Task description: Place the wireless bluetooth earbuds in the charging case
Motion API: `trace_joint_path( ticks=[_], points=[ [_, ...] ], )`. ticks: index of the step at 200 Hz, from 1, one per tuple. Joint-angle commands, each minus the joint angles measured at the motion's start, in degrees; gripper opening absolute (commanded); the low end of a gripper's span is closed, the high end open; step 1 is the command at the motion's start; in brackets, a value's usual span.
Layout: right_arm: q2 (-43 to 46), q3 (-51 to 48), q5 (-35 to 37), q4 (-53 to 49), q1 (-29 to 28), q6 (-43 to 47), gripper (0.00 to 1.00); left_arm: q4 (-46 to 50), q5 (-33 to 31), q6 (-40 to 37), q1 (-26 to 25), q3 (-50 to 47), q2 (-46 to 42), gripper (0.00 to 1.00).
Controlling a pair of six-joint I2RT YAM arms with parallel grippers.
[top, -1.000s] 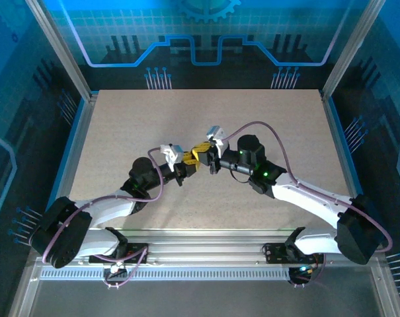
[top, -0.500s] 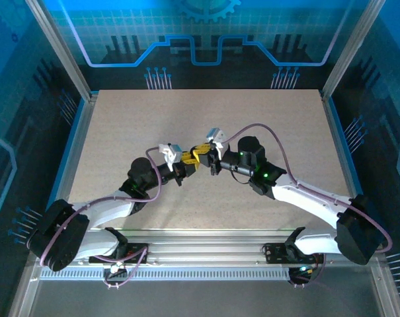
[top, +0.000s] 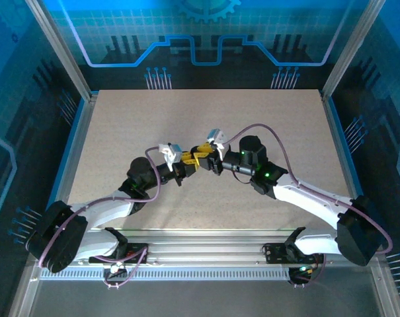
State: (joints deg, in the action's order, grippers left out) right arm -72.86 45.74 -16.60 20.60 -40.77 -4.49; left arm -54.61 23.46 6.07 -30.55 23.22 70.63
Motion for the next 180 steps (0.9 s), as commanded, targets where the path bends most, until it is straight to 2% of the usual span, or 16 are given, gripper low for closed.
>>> trace_joint_path(
  ticks=[1, 66, 99, 121, 145, 180],
  points=[
    [0.5, 0.9, -1.3, -1.0, 1.0, -0.6, 0.32, -2.0, 1.5, -0.3, -0.3, 2.2, -1.8, 0.05],
    [5.5, 0.9, -2.3, -1.3, 1.4, -2.5, 0.51, -1.3, 1.4, -1.0, -0.3, 2.0, -1.4, 0.05],
    [8.7, -0.1, -1.8, -1.7, 2.1, -4.3, 0.55, -1.2, 1.5, -1.2, -0.3, 1.9, -1.2, 0.05],
    [9.9, -1.2, 1.6, -3.0, 2.8, -5.9, 0.58, -1.2, 1.6, -1.3, -0.3, 1.9, -1.3, 0.04],
    [9.2, -0.6, 4.0, -6.7, 3.9, -7.6, 0.58, -1.2, 1.9, -1.3, -0.4, 2.0, -1.4, 0.05],
    [6.6, 0.7, 3.9, -8.1, 4.7, -9.2, 0.58, -1.3, 2.2, -1.1, -0.4, 2.3, -1.4, 0.05]
  ],
)
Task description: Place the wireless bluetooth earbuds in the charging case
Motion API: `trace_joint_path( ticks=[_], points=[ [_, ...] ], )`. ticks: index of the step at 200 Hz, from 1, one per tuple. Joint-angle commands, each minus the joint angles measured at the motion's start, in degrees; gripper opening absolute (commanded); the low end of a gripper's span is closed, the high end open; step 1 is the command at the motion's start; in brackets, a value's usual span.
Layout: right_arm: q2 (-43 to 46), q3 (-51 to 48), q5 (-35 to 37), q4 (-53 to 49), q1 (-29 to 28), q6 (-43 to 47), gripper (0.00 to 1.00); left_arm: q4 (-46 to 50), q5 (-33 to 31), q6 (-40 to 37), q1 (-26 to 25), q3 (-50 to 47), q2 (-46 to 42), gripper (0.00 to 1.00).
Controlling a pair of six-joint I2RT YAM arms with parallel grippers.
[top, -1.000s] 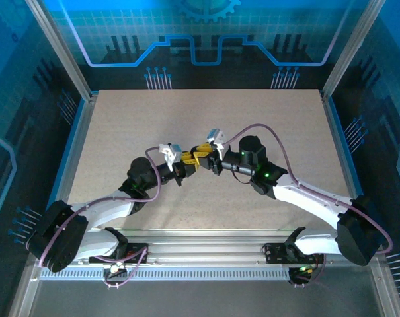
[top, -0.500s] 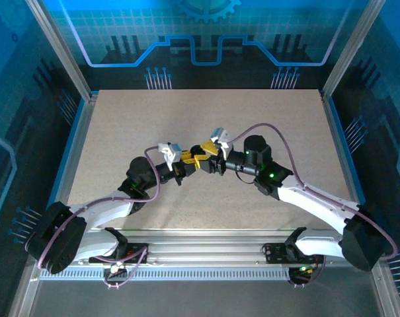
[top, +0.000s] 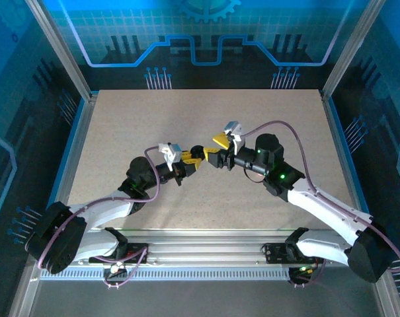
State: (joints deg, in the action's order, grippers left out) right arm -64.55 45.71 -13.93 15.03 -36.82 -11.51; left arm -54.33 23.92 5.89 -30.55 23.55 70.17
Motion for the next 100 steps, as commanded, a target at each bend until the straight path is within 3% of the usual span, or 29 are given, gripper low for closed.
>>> trace_joint_path(
  ticks=[1, 100],
  points=[
    [-1.8, 0.8, 1.2, -2.5, 0.8, -2.1, 0.57, -1.5, 1.7, -1.0, -0.4, 2.0, -0.9, 0.05],
    [-5.9, 3.6, -3.9, -1.1, -0.5, -0.6, 0.55, -0.7, 1.6, -1.3, -0.4, 2.2, -0.7, 0.04]
  ],
)
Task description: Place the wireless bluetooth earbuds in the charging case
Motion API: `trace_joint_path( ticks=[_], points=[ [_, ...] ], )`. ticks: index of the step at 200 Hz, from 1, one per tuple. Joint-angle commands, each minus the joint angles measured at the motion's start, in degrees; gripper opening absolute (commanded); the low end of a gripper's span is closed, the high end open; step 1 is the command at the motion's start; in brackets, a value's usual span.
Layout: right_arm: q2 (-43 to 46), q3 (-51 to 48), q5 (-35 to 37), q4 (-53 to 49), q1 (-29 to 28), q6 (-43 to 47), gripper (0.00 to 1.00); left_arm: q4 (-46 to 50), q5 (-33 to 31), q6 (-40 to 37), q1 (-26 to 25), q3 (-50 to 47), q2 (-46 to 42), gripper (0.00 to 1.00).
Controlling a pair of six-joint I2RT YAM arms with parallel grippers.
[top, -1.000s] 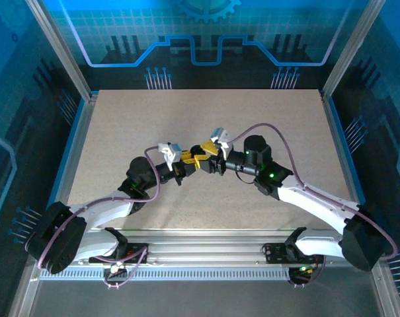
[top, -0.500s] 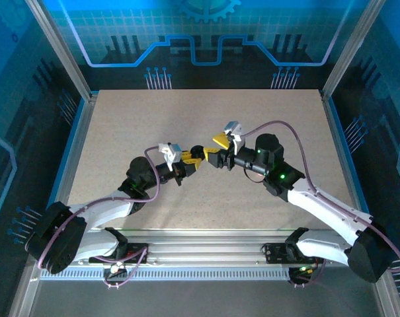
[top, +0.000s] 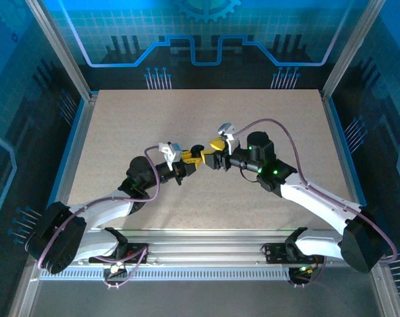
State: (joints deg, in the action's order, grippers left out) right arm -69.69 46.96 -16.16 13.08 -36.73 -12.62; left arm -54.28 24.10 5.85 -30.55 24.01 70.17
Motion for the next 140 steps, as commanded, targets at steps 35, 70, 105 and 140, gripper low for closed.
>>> trace_joint_path(
  ticks=[35, 70, 105, 140],
  points=[
    [-2.8, 4.7, -2.8, 0.1, -1.4, 1.1, 0.54, -0.7, 1.3, -1.2, -0.5, 1.6, -0.7, 0.05],
    [-3.9, 6.2, -3.2, -0.4, -2.6, 2.0, 0.52, 0.4, 0.6, -1.5, -0.5, 1.4, -1.2, 0.05],
    [-3.6, 6.6, -1.6, -1.6, -3.3, 2.4, 0.52, 1.5, 0.3, -1.8, -0.5, 1.4, -1.7, 0.05],
    [-1.5, 5.1, -1.6, 0.5, -1.7, 0.3, 0.53, 1.8, -1.4, -2.6, -0.3, 0.0, -2.9, 0.04]
  ],
)
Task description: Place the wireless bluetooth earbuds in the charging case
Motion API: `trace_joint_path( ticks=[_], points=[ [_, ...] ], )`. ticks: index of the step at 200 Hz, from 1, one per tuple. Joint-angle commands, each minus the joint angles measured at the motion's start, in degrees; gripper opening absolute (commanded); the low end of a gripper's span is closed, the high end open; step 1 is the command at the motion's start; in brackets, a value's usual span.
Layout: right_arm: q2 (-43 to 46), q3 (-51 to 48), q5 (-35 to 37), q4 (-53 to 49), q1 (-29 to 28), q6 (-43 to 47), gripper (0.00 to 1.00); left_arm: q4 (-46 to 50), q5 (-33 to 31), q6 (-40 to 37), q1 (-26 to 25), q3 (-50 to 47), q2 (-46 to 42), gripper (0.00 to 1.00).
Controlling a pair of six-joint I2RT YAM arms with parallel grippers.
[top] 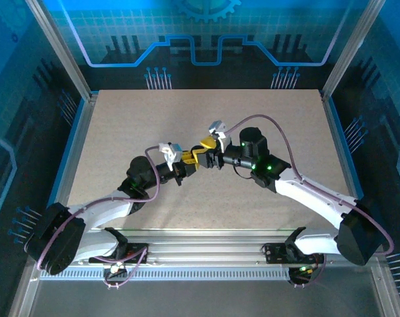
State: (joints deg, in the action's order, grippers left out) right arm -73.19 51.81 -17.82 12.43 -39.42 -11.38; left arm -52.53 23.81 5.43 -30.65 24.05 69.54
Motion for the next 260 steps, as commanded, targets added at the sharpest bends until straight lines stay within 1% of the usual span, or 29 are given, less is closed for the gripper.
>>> trace_joint_path(
  ticks=[1, 19, 78, 102, 115, 140, 192, 204, 216, 227, 237, 250, 260],
  points=[
    [2.1, 0.2, -0.1, 1.3, 1.2, -1.1, 0.53, 0.1, -1.2, -2.3, -0.3, -0.1, -2.4, 0.05],
    [2.7, 0.3, -1.6, 1.3, 2.4, -2.4, 0.53, 2.0, -2.8, -4.2, 0.0, -1.1, -4.1, 0.04],
    [2.0, 1.5, -3.9, 0.2, 3.8, -4.5, 0.53, 8.8, -3.0, -11.6, 0.7, -2.3, -8.3, 0.05],
    [1.0, 2.3, -7.3, 0.2, 3.9, -4.1, 0.53, 12.0, -4.3, -15.1, 0.8, -2.3, -9.4, 0.05],
    [0.3, 3.3, -8.5, -1.4, 3.2, -2.6, 0.53, 12.2, -4.4, -15.3, 0.9, -2.2, -9.3, 0.05],
    [-0.7, 5.2, -7.2, -5.1, 1.5, -0.1, 0.53, 11.8, -3.9, -14.7, 0.9, -2.0, -9.1, 0.05],
    [-2.1, 5.5, -5.2, -5.4, 1.1, 0.2, 0.53, 11.5, -3.9, -13.9, 0.9, -1.7, -9.5, 0.05],
    [-2.2, 5.2, -2.9, -5.0, 1.6, -1.4, 0.53, 12.5, -5.3, -13.4, 0.9, -1.4, -9.6, 0.05],
    [-2.9, 5.7, -0.4, -5.8, 2.9, -4.3, 0.53, 14.2, -8.5, -12.5, 1.1, -1.1, -9.7, 0.05],
    [-4.7, 7.9, 0.5, -9.2, 4.0, -5.7, 0.52, 14.6, -9.7, -11.5, 1.8, -1.5, -10.0, 0.05],
    [-7.1, 10.7, 1.6, -13.1, 4.1, -5.6, 0.52, 14.9, -13.1, -8.8, 3.1, -1.9, -10.5, 0.04],
    [-10.8, 14.0, 2.3, -17.1, 4.1, -6.0, 0.51, 18.3, -17.9, -5.1, 5.4, -1.9, -11.6, 0.04],
    [-13.9, 16.5, 2.6, -19.4, 4.1, -6.0, 0.50, 20.8, -19.7, -3.4, 7.1, -2.4, -13.2, 0.04]
  ],
)
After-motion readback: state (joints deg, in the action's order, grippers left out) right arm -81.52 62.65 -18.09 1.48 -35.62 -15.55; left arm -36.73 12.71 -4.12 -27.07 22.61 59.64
